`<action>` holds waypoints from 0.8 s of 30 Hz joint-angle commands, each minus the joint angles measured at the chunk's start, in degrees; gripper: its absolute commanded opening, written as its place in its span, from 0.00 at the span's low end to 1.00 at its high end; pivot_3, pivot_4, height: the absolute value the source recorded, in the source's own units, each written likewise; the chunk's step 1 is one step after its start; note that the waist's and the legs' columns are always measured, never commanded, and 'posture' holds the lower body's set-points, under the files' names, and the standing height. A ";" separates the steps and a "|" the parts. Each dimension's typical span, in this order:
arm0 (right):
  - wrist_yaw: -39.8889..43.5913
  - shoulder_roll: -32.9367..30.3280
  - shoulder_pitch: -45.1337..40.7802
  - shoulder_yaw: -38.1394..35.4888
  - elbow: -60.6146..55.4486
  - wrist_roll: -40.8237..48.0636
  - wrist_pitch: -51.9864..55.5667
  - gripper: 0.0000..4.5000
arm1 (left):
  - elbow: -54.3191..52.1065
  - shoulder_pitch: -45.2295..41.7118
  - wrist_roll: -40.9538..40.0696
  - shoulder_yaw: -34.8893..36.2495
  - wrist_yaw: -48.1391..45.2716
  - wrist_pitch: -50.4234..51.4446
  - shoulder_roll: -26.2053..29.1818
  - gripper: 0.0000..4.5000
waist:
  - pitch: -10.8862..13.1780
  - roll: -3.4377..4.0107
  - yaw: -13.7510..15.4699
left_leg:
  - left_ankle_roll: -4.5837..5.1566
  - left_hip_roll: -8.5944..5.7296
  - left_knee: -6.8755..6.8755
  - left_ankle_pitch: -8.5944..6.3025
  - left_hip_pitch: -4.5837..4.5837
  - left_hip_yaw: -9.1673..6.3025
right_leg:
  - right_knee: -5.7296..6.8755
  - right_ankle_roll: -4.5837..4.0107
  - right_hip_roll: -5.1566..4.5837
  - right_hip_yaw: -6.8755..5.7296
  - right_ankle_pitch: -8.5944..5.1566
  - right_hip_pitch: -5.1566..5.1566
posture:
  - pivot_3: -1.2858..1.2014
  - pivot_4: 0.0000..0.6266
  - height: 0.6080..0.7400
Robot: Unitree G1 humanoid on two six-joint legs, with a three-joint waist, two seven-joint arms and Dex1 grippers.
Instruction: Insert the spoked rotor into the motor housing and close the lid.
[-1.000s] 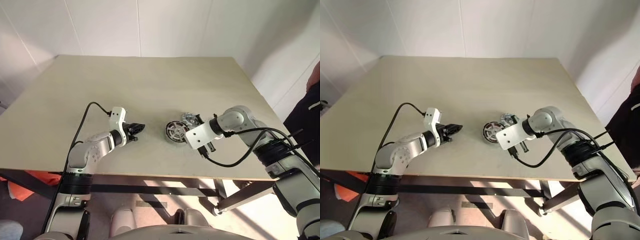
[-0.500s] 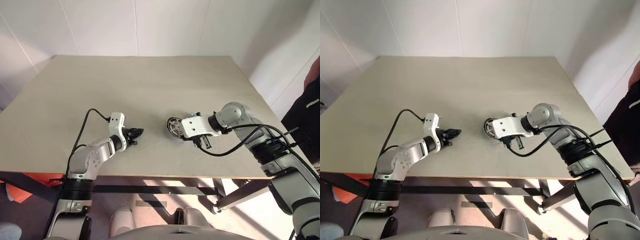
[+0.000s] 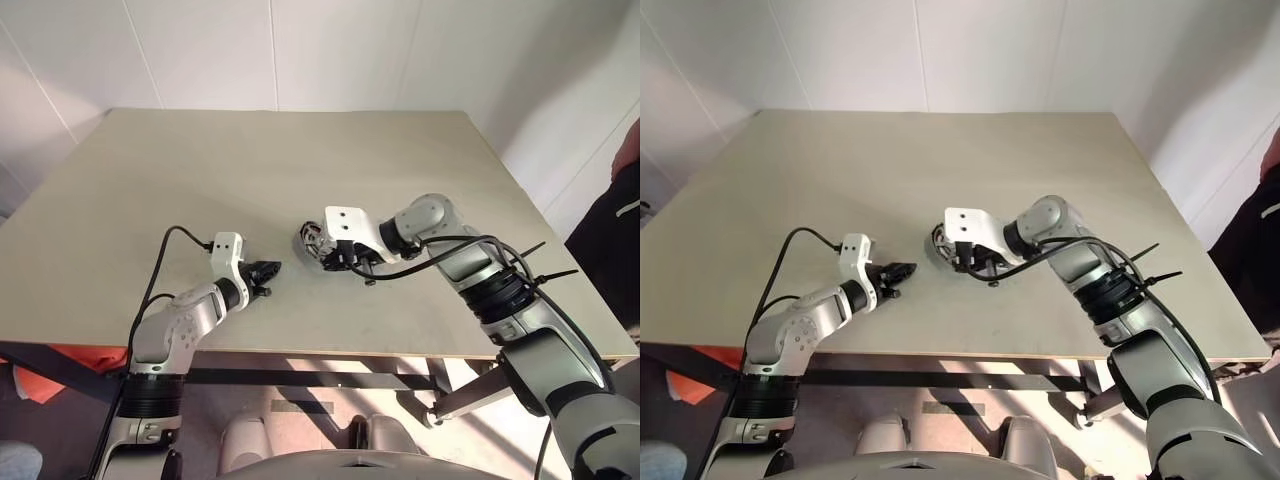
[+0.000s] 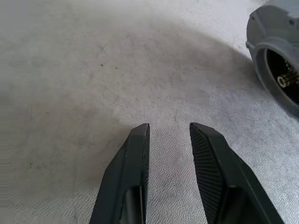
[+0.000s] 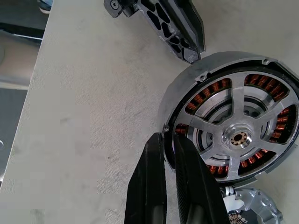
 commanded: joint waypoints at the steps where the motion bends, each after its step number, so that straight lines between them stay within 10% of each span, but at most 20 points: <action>1: -2.85 2.26 -0.87 -0.22 0.04 0.19 2.63 0.00 | -3.59 0.81 -0.40 1.94 0.92 0.30 0.97 0.32 | 0.00 0.01 -0.03 | 0.00 0.01 -0.01 0.00 0.00 0.00 | -0.01 0.00 0.01 0.00 0.00 0.00 | 0.52 0.00 1.00; 7: -7.14 6.75 -3.30 0.50 9.28 -0.83 4.38 0.00 | -6.01 2.39 -0.83 3.38 2.12 0.98 1.02 0.32 | 0.01 0.01 0.44 | -0.03 0.00 -0.03 0.01 0.05 0.00 | 0.00 0.00 0.00 0.00 0.00 0.03 | 0.52 0.00 1.00; 20: -5.19 5.96 -6.74 -3.28 3.82 3.76 7.93 0.98 | -6.07 2.02 -1.02 3.97 2.14 1.44 1.59 0.32 | 0.01 0.02 0.94 | -0.13 0.00 -0.03 0.07 0.19 -0.05 | 0.03 0.01 0.03 0.02 0.00 0.18 | 0.52 0.00 1.00; 24: -9.03 2.35 -5.43 -5.23 0.44 2.22 6.14 0.99 | -4.05 -0.96 -2.17 3.74 0.30 1.69 1.70 0.32 | 0.00 0.01 1.07 | -0.13 0.04 -0.10 0.07 0.20 -0.05 | 0.01 0.01 0.07 0.01 0.00 0.16 | 0.52 0.00 1.00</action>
